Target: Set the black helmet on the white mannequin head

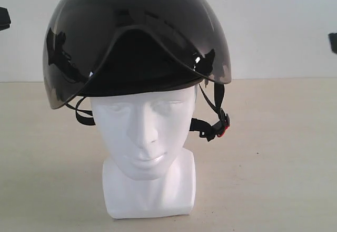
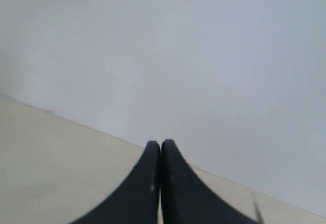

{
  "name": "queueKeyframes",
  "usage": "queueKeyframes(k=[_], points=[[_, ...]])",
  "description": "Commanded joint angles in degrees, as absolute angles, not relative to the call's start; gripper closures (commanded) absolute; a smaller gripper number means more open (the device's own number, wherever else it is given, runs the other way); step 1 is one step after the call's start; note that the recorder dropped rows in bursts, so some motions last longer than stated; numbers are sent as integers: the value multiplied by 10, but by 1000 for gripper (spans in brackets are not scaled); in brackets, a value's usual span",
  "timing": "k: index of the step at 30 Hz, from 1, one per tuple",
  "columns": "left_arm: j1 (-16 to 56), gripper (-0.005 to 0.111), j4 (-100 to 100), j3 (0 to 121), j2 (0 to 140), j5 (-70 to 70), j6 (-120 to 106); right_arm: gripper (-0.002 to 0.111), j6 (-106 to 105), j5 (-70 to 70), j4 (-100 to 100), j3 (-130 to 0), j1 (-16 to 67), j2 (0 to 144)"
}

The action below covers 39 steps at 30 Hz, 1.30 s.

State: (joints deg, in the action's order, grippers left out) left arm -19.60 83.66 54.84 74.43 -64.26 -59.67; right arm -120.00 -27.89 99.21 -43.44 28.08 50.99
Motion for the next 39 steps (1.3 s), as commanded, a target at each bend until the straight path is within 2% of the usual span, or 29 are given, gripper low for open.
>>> queueKeyframes(k=[1, 6, 10, 17, 22, 27, 34, 39], points=[[-193, 102, 842, 546, 740, -662, -601, 108, -1218, -412, 964, -470, 279, 509], [-193, 102, 842, 546, 740, -678, -601, 108, -1218, -576, 971, -493, 279, 509], [-193, 102, 842, 546, 740, -696, -601, 108, -1218, -623, 987, -493, 279, 509], [-193, 102, 842, 546, 740, -688, -601, 108, -1218, -505, 999, -493, 279, 498], [-193, 102, 842, 546, 740, -688, -601, 108, -1218, -293, 999, -493, 279, 498], [-193, 102, 842, 546, 740, -688, -601, 108, -1209, -148, 999, -493, 279, 498], [-193, 102, 842, 546, 740, -688, -601, 108, -1217, -110, 999, -493, 279, 486], [-193, 102, 842, 546, 740, -688, -601, 108, -1147, -155, 929, -487, 279, 486]])
